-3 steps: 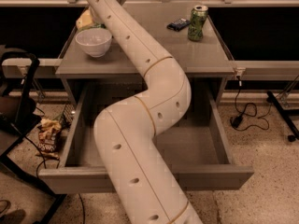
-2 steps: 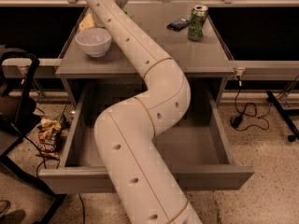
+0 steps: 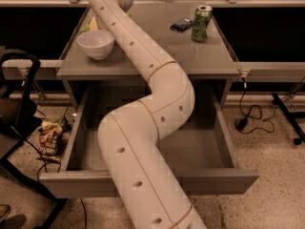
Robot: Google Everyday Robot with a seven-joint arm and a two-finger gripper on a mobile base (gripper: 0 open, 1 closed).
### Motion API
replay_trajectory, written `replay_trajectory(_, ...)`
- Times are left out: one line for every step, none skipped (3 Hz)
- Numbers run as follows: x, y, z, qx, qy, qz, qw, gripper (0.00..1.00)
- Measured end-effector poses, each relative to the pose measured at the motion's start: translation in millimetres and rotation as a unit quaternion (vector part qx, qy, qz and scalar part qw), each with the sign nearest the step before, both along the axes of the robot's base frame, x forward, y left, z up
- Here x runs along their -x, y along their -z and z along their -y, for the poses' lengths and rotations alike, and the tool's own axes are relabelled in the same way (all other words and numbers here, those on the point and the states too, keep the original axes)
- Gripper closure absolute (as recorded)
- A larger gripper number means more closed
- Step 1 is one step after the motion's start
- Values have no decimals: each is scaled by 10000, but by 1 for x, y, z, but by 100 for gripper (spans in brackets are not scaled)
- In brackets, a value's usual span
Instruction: Place green rice chip bag into top drawer
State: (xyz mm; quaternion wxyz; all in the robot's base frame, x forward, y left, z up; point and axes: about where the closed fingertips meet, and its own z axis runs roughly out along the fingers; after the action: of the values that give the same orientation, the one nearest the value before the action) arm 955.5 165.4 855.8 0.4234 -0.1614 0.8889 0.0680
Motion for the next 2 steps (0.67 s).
replay_trajectory(0, 0, 0, 0, 0, 0, 10000, 64)
replay_trajectory(0, 0, 0, 0, 0, 0, 10000, 96)
